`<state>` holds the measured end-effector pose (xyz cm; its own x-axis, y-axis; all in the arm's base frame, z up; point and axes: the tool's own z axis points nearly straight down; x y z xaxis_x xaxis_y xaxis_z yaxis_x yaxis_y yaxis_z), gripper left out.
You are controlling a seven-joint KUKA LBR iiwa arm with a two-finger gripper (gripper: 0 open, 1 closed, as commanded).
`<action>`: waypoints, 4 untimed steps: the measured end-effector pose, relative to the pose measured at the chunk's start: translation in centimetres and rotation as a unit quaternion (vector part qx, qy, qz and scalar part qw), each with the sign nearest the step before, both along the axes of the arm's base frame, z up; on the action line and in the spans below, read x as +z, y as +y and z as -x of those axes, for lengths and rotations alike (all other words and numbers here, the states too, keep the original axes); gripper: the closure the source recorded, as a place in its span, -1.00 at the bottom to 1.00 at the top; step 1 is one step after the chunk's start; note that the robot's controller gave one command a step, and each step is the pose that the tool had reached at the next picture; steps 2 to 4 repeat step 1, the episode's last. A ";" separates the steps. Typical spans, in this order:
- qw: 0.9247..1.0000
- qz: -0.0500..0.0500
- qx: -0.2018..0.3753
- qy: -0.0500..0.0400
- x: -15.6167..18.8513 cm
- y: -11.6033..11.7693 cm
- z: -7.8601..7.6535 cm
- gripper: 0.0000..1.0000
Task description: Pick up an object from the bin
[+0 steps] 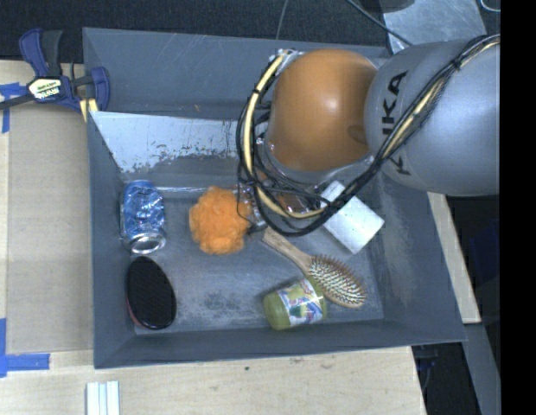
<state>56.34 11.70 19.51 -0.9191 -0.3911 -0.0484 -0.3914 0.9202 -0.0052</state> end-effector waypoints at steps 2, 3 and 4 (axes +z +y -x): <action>1.000 0.003 0.023 -0.007 7.2 -7.8 0.2 1.00; 1.000 0.003 0.023 -0.007 7.2 -7.8 0.2 1.00; 1.000 0.003 0.023 -0.007 7.2 -7.8 0.2 1.00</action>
Offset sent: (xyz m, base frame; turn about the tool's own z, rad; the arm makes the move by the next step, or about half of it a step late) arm -0.0048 -0.0720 0.0669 -0.0548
